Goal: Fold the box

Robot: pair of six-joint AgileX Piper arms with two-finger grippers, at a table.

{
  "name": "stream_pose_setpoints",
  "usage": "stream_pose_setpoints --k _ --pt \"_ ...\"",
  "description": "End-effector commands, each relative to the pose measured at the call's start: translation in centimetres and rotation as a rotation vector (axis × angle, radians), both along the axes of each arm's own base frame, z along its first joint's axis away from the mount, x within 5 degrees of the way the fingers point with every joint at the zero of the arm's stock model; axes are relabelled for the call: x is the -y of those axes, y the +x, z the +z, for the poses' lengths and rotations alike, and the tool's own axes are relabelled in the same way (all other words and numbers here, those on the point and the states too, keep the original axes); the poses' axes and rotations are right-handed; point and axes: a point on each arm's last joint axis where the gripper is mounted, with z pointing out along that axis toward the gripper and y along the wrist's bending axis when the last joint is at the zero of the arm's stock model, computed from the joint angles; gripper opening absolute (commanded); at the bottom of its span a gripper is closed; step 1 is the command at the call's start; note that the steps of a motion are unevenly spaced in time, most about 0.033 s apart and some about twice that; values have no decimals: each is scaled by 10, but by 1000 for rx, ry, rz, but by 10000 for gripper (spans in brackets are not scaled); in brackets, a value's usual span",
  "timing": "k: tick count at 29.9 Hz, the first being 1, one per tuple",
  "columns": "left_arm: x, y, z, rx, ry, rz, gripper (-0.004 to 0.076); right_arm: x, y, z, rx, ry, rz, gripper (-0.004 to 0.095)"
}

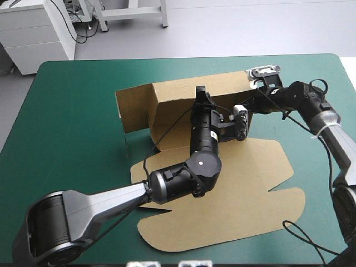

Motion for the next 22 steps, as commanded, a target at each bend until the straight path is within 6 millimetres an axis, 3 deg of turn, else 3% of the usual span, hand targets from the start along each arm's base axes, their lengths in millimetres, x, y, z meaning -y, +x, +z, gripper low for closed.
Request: stream_pose_setpoints --k 1,6,13,22 --pt "-22 -13 60 96 -189 -25 6 0 -8 17 8 2 9 3" --pt "-56 -22 104 64 -396 -53 6 -6 -15 28 39 -6 29 3" --pt "-140 -7 146 -41 -663 32 6 -18 -21 50 72 -29 32 3" --pt "-250 16 158 -136 -856 284 6 -31 -32 87 2 -39 20 3"
